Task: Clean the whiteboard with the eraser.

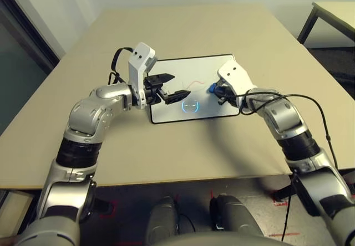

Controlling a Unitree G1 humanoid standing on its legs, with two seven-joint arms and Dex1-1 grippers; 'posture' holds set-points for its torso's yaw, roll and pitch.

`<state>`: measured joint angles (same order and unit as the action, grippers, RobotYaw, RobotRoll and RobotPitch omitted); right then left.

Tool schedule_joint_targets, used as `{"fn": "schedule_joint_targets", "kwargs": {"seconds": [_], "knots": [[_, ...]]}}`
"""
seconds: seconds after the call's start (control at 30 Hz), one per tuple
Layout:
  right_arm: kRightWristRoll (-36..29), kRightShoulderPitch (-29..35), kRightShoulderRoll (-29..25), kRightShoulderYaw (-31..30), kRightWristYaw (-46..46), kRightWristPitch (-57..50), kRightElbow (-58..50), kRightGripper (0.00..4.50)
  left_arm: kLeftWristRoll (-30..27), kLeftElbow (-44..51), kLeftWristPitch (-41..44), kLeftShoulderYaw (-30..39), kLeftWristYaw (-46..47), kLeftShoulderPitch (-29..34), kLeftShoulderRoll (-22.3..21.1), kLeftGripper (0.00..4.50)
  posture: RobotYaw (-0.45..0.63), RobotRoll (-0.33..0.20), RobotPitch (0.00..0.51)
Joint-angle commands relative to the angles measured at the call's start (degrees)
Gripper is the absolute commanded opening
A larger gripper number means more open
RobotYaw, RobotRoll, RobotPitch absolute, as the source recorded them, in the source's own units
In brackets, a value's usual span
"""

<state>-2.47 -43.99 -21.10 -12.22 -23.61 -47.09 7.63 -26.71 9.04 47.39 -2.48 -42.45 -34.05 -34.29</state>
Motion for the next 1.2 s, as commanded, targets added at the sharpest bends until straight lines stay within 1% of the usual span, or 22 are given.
{"fn": "schedule_joint_targets", "kwargs": {"seconds": [0.03, 0.1, 0.27, 0.37, 0.47, 0.6, 0.7, 0.83, 0.93, 1.07, 1.2], "knots": [[1.21, 0.36, 0.18, 0.18, 0.55, 0.18, 2.1, 0.6, 0.37, -0.15, 0.28, -0.77, -0.23, -0.35, 0.26, 4.5, -0.02, 0.0, 0.066], [1.02, 1.77, 0.21, -1.17, -0.81, -1.36, 0.18, 0.6, 0.3, -0.08, 0.35, -0.8, -0.21, -0.38, 0.39, 4.5, -0.02, 0.0, 0.068], [0.19, 7.19, 0.9, -5.51, -3.27, -7.17, -8.81, 0.6, 0.24, 0.16, 0.47, -0.88, -0.35, -0.08, 0.39, 4.5, -0.02, 0.0, 0.074], [0.4, 8.26, 1.38, -6.16, -3.51, -8.34, -10.7, 0.6, 0.19, 0.27, 0.57, -0.97, -0.38, 0.02, 0.38, 4.5, -0.03, 0.0, 0.077], [1.27, 6.85, 1.71, -4.98, -2.62, -6.32, -8.63, 0.6, 0.1, 0.29, 0.65, -1.11, -0.4, 0.07, 0.39, 4.5, -0.03, 0.0, 0.08], [2.17, 1.79, 1.95, -2.08, -0.7, -2.29, -3.9, 0.6, 0.04, 0.44, 0.79, -1.37, -0.64, 0.37, 0.27, 4.5, -0.03, 0.0, 0.085], [2.52, -0.72, 1.98, -1.09, 0.07, -0.22, -1.12, 0.59, 0.09, 0.58, 0.78, -1.48, -0.71, 0.6, 0.33, 4.5, -0.03, 0.0, 0.088], [2.9, -1.28, 2.0, -1.28, -0.68, 0.64, -0.38, 0.58, -0.06, 1.08, 1.06, -1.55, -0.67, 0.93, 0.44, 4.5, -0.03, 0.0, 0.094], [2.77, -0.1, 1.91, -2.6, -2.07, -0.63, -2.09, 0.58, -0.24, 1.49, 1.41, -1.46, -0.56, 1.23, 0.53, 4.5, -0.03, 0.0, 0.096], [1.8, 4.64, 2.2, -6.26, -4.37, -5.66, -9.14, 0.58, -0.34, 1.89, 1.79, -1.24, -0.52, 1.47, 0.4, 4.5, -0.03, 0.0, 0.1], [1.82, 6.93, 2.05, -9.02, -5.91, -8.23, -13.45, 0.58, -0.25, 1.77, 1.81, -1.35, -0.54, 1.34, 0.49, 4.5, -0.03, 0.0, 0.103]]}}
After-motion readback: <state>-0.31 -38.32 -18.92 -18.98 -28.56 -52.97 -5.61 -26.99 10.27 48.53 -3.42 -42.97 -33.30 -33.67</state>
